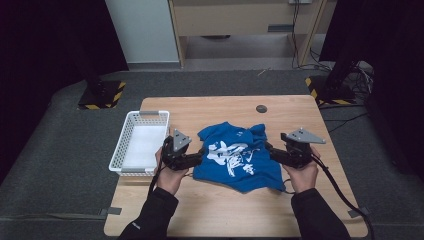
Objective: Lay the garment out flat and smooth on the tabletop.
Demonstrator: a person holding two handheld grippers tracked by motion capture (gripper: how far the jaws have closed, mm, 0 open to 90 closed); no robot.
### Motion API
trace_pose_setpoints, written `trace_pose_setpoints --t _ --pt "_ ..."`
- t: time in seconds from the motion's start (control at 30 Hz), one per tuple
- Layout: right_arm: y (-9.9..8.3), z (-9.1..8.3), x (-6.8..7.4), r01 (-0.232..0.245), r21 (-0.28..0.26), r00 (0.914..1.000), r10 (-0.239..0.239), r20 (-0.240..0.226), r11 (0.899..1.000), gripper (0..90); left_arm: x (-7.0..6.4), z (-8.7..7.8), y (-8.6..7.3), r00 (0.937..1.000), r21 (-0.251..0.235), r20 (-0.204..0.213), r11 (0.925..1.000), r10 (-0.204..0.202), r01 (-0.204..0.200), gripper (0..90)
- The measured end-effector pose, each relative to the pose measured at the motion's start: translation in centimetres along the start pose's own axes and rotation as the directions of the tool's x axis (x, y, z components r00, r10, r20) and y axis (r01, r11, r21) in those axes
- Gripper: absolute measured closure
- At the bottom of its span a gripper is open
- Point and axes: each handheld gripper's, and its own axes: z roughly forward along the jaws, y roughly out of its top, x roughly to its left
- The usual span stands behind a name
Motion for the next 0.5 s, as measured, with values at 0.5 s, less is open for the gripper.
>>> trace_pose_setpoints --t 0.5 --pt "-5.8 0.1 -0.3 -0.005 0.148 0.9989 0.012 -0.044 0.989 35.8 -0.7 0.9 -5.6 0.9965 0.139 0.047 0.9884 -0.068 0.061 34.1"
